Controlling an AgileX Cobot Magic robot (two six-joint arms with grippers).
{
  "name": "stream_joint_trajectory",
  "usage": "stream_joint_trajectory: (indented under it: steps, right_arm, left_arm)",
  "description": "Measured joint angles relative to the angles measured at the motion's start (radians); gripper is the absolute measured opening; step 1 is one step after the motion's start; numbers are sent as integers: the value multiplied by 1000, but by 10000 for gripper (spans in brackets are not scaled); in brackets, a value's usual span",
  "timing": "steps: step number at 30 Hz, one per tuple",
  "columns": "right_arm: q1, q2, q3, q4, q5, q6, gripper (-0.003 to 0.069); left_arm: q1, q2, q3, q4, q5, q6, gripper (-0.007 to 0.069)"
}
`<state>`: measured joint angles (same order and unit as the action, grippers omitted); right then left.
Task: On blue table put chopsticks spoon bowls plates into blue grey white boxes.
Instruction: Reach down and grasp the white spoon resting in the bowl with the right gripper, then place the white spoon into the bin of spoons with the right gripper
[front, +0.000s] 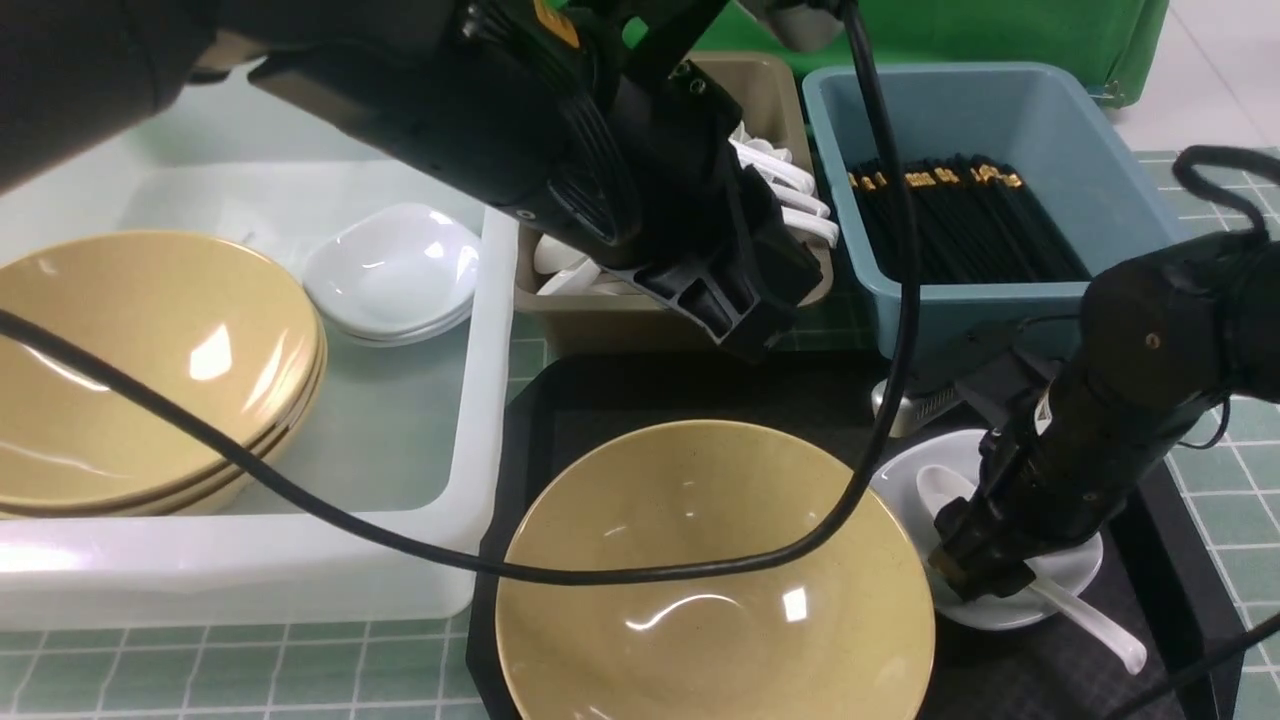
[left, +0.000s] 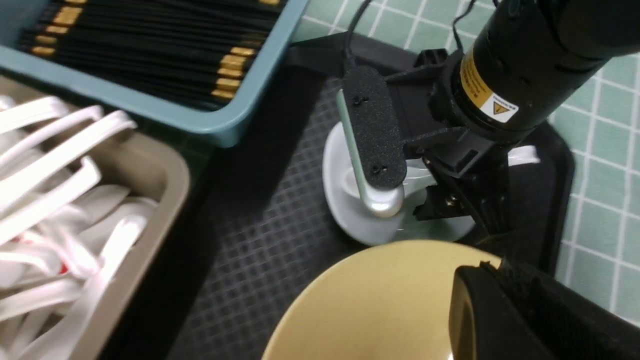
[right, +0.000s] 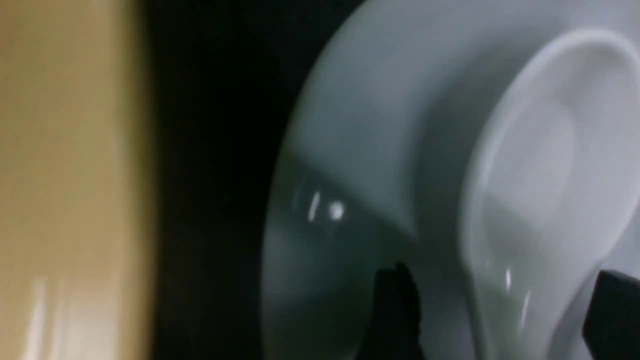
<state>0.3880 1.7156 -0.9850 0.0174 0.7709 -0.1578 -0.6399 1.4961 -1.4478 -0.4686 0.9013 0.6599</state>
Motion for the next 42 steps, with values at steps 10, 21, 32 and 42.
stream_joint_trajectory:
  steps: [10,21,32,42]
  right_arm:
    - [-8,-21,-14,-9,27,30,344]
    - [14,-167,-340,-46,141,10,344]
    - [51,171,-840,-37,-85,77,344]
    - [51,512,-1220,-34,-145,117,442]
  left_arm:
    - [0,-29,11,95,0,-96,-13]
    - [1,-365,340,401,-76,-400,-13]
    - [2,-690,616,479,-62,-636,-13]
    - [2,-761,677,469,-62,-687,-13]
